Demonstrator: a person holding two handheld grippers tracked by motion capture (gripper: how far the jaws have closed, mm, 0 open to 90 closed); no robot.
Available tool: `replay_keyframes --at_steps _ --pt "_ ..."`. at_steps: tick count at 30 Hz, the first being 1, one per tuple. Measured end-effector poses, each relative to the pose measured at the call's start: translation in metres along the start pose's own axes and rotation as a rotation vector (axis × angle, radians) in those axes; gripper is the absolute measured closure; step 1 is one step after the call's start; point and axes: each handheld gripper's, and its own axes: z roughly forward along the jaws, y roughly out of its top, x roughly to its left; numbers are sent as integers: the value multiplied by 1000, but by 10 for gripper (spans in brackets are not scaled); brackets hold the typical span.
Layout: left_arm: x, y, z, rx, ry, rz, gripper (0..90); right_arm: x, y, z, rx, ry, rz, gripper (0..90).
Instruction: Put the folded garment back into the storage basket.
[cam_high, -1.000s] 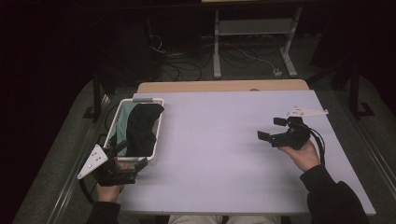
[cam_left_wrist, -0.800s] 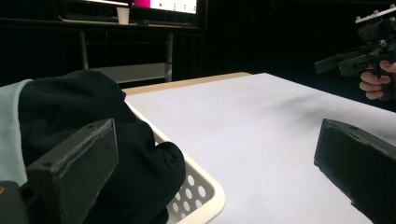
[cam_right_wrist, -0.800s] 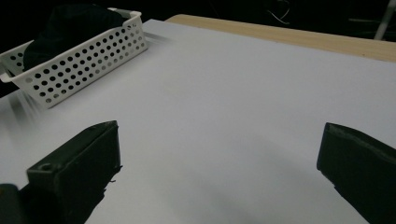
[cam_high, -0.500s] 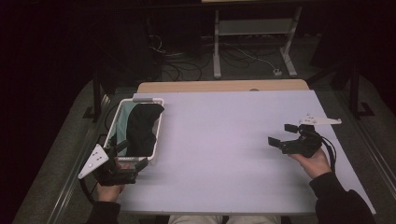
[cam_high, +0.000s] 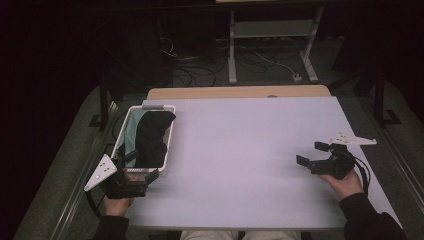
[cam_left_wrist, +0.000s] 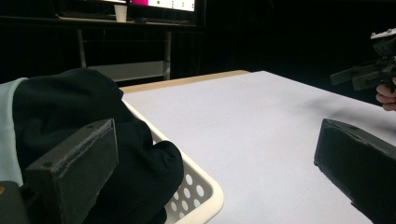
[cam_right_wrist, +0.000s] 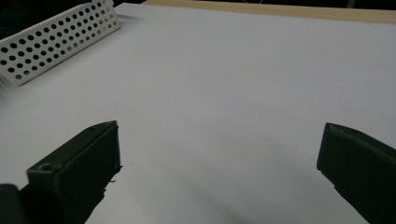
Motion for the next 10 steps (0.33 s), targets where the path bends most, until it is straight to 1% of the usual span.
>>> replay_keyframes --at_steps 3,7,10 --pt "0 0 0 -1 -2 2 0 -2 -6 -5 11 -24 3 0" --pt "0 1 0 -1 -4 4 0 -5 -15 -10 16 -43 8 0" --pt "0 1 0 -3 -5 4 0 -7 -19 -14 6 -49 16 0"
